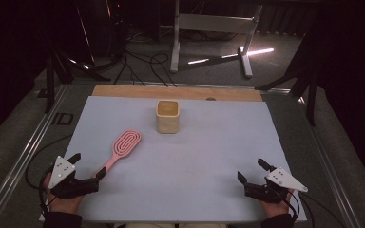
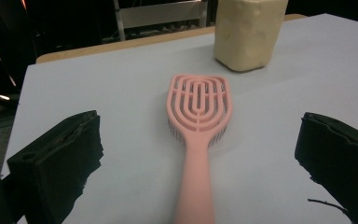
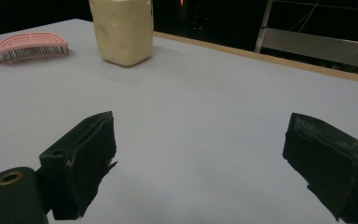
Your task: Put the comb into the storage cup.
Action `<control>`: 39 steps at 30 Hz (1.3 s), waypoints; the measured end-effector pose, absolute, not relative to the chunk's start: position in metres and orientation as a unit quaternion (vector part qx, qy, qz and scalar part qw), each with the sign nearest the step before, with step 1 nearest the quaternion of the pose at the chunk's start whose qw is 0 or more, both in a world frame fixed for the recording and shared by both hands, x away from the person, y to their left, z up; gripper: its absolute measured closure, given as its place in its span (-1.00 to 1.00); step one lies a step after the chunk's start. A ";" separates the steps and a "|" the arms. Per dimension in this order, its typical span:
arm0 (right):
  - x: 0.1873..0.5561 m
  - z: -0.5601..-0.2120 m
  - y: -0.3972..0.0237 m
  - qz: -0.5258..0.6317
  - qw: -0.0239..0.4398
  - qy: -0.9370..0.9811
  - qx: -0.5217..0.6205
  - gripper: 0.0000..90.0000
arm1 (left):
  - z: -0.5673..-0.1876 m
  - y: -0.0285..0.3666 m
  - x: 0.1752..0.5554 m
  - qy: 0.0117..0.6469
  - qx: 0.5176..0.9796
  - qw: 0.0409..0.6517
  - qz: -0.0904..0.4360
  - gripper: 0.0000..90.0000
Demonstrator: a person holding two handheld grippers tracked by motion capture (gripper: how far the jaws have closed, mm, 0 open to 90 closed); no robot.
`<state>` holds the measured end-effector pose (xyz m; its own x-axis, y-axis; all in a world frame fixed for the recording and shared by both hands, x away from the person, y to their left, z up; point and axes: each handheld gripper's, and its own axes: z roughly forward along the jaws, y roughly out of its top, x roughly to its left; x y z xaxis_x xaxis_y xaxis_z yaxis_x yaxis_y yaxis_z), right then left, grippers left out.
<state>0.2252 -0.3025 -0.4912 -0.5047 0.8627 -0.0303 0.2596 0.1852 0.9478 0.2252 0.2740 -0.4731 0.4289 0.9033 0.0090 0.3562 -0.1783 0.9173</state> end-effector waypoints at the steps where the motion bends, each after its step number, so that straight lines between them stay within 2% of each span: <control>1: 0.224 -0.491 -0.303 0.501 0.302 0.706 0.399 -0.80 | -0.470 0.274 0.227 0.445 0.707 0.465 0.293 -0.98; 6: 0.224 -0.491 -0.306 0.502 0.308 0.698 0.408 -0.80 | -0.464 0.271 0.236 0.440 0.722 0.462 0.269 -0.99; 23: 0.223 -0.492 -0.308 0.502 0.309 0.695 0.412 -0.80 | -0.453 0.271 0.247 0.447 0.718 0.459 0.271 -1.00; 39: 0.224 -0.493 -0.308 0.500 0.308 0.697 0.412 -0.80 | -0.449 0.258 0.264 0.440 0.752 0.419 0.258 -1.00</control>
<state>0.2243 -0.3084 -0.4925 -0.4707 0.8822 -0.0170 0.2672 0.1608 0.9501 0.2635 0.2578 -0.4487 0.4801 0.8770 0.0201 0.4446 -0.2630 0.8563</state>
